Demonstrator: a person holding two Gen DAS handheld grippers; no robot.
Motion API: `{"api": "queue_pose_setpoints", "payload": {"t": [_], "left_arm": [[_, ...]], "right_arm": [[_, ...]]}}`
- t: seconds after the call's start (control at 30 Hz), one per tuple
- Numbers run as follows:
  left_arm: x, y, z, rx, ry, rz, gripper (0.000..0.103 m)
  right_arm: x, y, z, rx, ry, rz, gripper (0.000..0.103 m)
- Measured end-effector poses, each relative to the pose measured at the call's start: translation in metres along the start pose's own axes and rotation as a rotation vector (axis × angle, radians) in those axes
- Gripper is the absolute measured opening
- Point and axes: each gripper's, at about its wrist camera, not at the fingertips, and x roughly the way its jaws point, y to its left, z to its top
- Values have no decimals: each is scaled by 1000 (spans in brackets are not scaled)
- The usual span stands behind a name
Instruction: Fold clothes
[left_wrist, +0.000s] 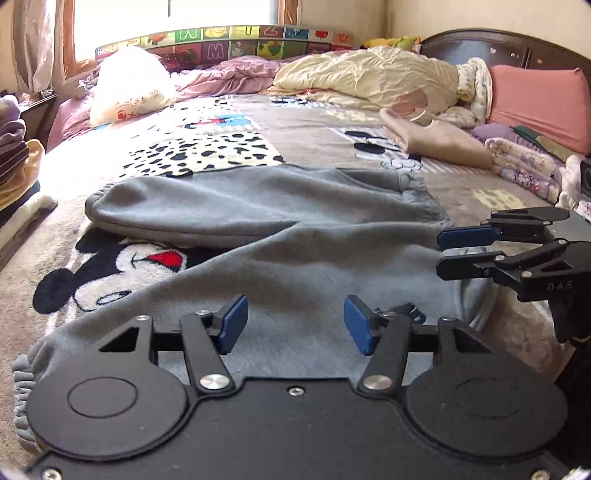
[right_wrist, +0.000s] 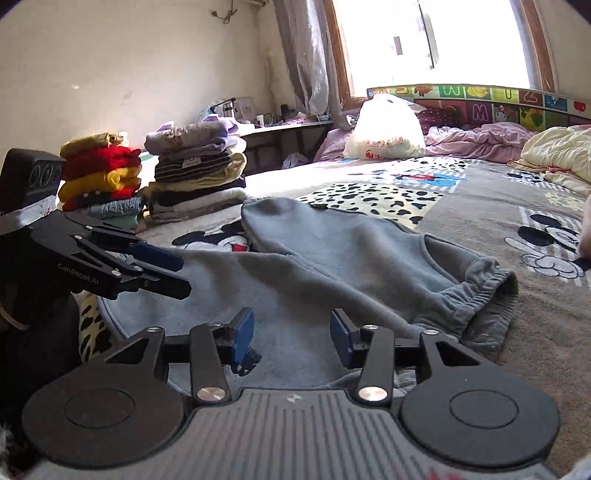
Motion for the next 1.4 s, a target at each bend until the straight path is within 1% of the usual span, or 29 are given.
{"api": "queue_pose_setpoints", "payload": {"t": [0.07,0.1,0.17,0.23,0.27,0.33,0.37,0.4,0.43,0.47,0.5,0.53,0.57,0.63,0.7,0.73,0.8,0.83,0.87,0.9,0.93,1.0,1.03,1.07,1.13,1.23,1.3,1.33,1.4], "left_arm": [[15,-16,-11,124,120,19,58],[9,-20,-11,136,140,22,58],[-9,-15,-11,130,151,27,58],[-29,-4,-11,115,145,45,60],[-35,4,-9,121,134,104,60],[-42,30,-6,108,119,245,60],[-41,42,-5,95,123,283,60],[-34,55,-7,83,158,305,60],[-20,70,-15,81,241,320,60],[-11,82,-22,88,306,323,63],[-13,87,-26,101,325,298,64],[-18,93,-25,81,346,268,65],[-23,98,-25,75,363,246,67],[-30,99,-23,111,349,276,70],[-36,97,-17,127,300,346,68],[-37,96,-15,121,283,356,68],[-29,102,-17,80,303,332,69],[-24,106,-20,67,326,320,73],[-16,111,-25,62,360,313,78],[-17,117,-23,37,360,311,84],[-21,122,-17,11,357,312,81],[-37,120,-2,23,273,353,75],[-42,119,7,2,219,359,73],[-45,117,15,-12,161,338,72],[-47,111,31,-55,35,258,56],[-29,93,54,-120,-102,131,41],[-8,71,65,-121,-134,77,35],[2,61,70,-109,-145,60,34],[25,47,78,-98,-142,26,34]], "right_arm": [[20,16,-8,-85,131,-21,46],[13,28,-13,-158,130,-38,46],[-3,26,-11,-132,166,-22,46],[-12,24,-13,-122,155,-21,44],[-16,23,-14,-117,145,-21,44],[-18,27,-10,-109,78,-9,44],[-19,29,-8,-108,38,-4,46],[-14,32,-8,-115,58,-4,50],[-7,34,-8,-123,83,-5,55],[-1,37,-8,-130,108,-5,56],[5,40,-9,-137,133,-6,57],[9,42,-14,-163,169,-11,57],[6,42,-13,-160,178,-6,57],[-1,40,-10,-150,191,5,56],[-5,43,-9,-161,148,20,55],[-7,45,-9,-167,125,28,54],[-5,48,-4,-176,53,-36,56],[-1,47,-2,-169,52,-53,56],[7,41,-1,-140,106,-47,57],[16,32,-5,-92,201,-16,57],[12,27,-3,-79,211,3,56],[3,21,2,-59,196,17,52],[2,20,5,-38,162,4,52],[0,18,8,-16,125,-11,52],[1,18,18,7,29,-23,51],[11,22,33,-4,-76,-68,50],[23,17,39,-4,-98,-100,48],[30,13,41,-9,-93,-119,45],[40,4,42,-15,-72,-160,45]]}}
